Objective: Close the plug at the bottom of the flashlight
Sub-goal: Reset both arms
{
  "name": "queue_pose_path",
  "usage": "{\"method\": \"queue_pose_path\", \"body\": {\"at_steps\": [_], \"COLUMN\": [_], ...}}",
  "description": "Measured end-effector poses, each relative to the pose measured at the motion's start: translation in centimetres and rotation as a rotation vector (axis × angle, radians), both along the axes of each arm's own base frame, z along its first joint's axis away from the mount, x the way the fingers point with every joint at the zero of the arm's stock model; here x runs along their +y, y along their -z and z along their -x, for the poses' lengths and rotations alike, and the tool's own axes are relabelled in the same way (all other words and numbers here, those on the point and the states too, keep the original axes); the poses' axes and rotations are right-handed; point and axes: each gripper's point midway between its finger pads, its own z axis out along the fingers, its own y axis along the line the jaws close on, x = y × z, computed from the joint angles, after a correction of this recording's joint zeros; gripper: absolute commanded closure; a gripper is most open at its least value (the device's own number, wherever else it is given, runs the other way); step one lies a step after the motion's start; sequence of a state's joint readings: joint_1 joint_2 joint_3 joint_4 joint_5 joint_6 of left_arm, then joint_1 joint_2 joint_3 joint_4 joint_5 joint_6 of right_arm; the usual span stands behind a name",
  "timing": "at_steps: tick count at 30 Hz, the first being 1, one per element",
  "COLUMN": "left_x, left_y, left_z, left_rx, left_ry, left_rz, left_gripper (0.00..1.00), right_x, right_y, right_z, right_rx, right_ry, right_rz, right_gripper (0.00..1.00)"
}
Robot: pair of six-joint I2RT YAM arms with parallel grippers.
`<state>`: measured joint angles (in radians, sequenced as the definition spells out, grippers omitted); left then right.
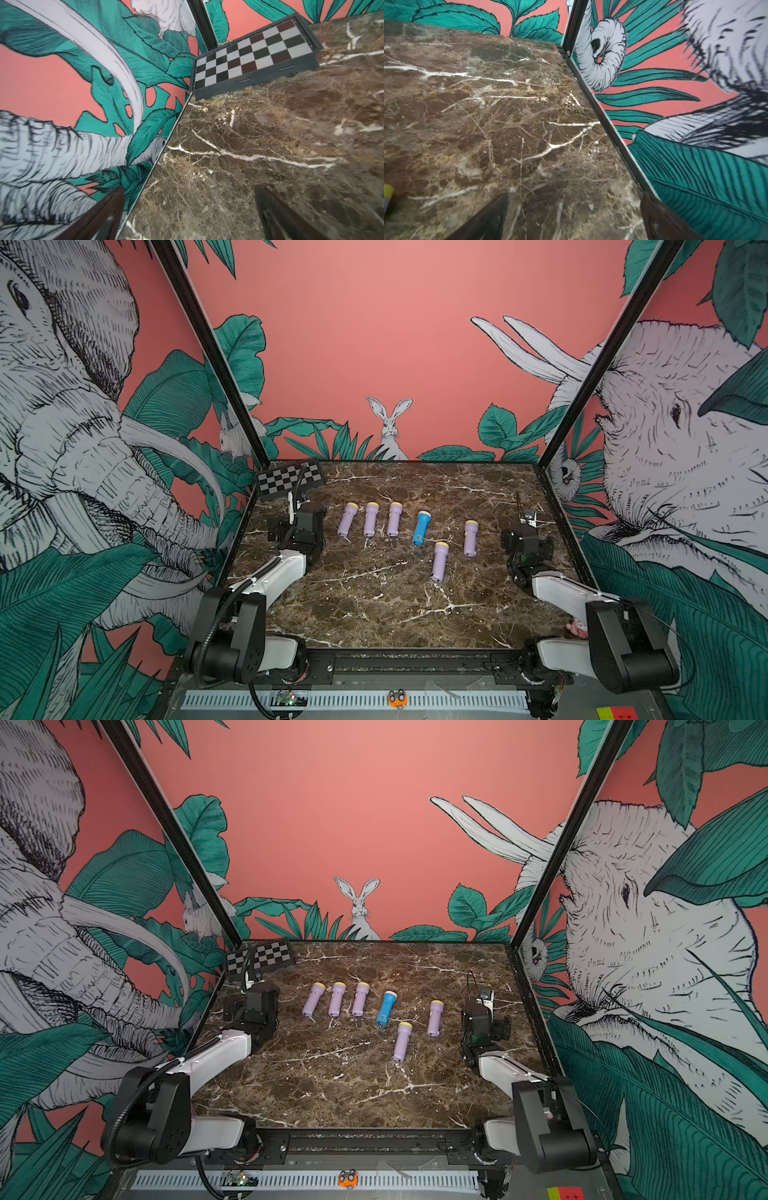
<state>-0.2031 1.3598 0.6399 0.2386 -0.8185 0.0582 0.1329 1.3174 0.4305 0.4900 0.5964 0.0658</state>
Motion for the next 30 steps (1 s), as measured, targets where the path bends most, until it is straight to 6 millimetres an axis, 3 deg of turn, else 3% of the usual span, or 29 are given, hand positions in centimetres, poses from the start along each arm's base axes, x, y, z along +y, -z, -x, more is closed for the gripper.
{"method": "queue_pose_path", "body": {"at_steps": [4,10,14,18,24,27,30], "left_x": [0.4,1.1,0.3,-0.8,-4.5,-5.2,-5.2], "left_y": [1.9,3.2,3.6,5.2,3.7,2.8,3.8], "left_z": [-0.4,-1.3,-0.9,-0.2,-1.3,-1.8,-2.4], "left_rx": [0.006,0.014,-0.038,-0.011,-0.076,-0.133,-0.139], "left_ry": [0.032,0.065,0.139,0.218,0.373,0.406,0.400], "left_rz": [0.005,0.053,0.096,0.110,0.151,0.161,0.164], "left_gripper": [0.01,0.01,0.01,0.01,0.01,0.01,0.01], "right_x": [0.6,2.2,2.3,2.0,2.4,2.5,2.5], "right_y": [0.4,2.9,4.1,3.7,3.5,3.5,3.5], "right_z": [-1.1,-2.6,-2.7,-3.0,-3.2,-3.2,-3.3], "right_rx": [-0.035,-0.021,-0.005,-0.029,-0.040,-0.040,-0.041], "right_ry": [-0.054,-0.157,-0.192,-0.202,-0.224,-0.226,-0.230], "right_rz": [-0.022,-0.050,-0.076,-0.092,-0.102,-0.103,-0.105], "right_gripper": [0.01,0.01,0.01,0.01,0.01,0.01,0.01]}}
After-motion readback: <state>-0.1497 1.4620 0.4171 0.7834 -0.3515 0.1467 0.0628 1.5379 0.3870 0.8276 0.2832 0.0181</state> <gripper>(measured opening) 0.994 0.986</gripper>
